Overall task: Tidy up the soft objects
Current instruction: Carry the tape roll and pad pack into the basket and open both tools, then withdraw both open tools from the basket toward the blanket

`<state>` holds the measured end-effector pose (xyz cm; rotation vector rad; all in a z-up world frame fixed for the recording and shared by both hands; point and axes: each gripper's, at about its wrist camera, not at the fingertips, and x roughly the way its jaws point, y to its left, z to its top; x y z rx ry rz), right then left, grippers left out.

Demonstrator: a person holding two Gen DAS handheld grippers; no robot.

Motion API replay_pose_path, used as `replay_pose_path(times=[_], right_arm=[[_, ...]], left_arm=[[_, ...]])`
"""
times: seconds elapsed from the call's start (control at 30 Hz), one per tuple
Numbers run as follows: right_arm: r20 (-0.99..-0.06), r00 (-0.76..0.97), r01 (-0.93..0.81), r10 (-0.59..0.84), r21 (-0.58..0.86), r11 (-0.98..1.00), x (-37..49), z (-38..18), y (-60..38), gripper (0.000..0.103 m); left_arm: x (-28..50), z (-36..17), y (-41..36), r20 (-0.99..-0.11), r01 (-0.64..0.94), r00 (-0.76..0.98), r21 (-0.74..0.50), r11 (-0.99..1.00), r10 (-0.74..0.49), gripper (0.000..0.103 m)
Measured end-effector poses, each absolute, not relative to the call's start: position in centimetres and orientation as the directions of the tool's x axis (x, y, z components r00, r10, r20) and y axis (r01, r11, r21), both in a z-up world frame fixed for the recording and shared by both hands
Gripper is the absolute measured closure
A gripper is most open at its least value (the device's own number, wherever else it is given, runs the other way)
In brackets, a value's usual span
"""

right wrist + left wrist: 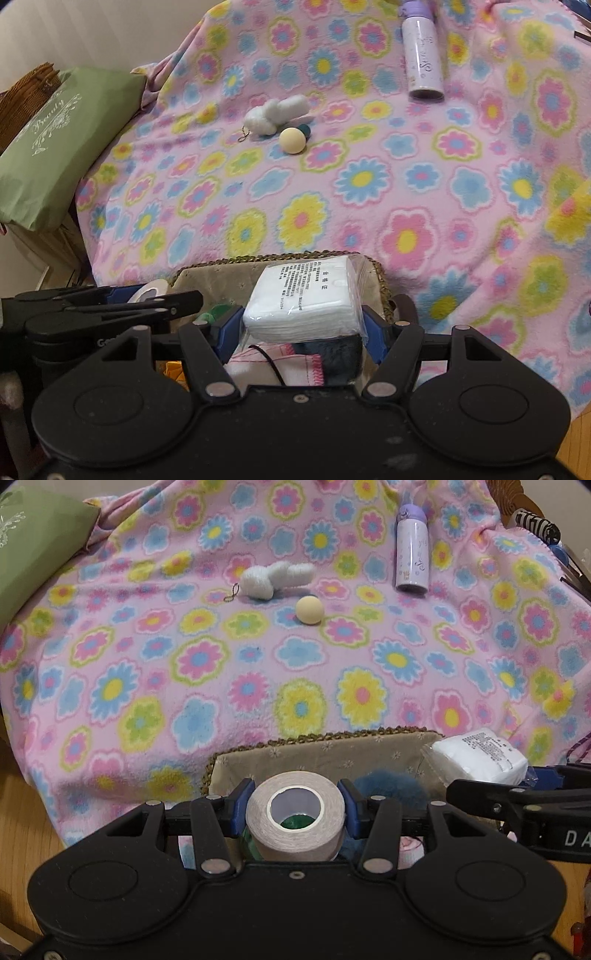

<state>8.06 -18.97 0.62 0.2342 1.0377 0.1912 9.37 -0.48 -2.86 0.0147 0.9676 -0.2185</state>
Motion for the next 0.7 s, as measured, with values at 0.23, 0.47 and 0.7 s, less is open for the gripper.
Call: replay_pose_path(times=[0.23, 0.47, 0.7], right_arm=[[-0.826, 0.498, -0.043, 0.265, 0.281, 0.959, 8.32, 0.84, -19.22, 0.035], [-0.828, 0.496, -0.049, 0.263, 0.275, 0.960, 8.59, 0.85, -19.08, 0.033], [-0.827, 0.496, -0.057, 0.266, 0.274, 0.960, 8.66, 0.91, -19.00, 0.032]], left_arm=[[9.76, -3.30, -0.04, -0.831, 0.177, 0.527, -0.100, 0.979, -0.180, 0.055], [9.87, -3.48, -0.01, -0.835, 0.180, 0.515, -0.117, 0.977, -0.195, 0.041], [9.83, -3.46, 0.15, -0.833, 0.170, 0.518, -0.124, 0.978, -0.195, 0.041]])
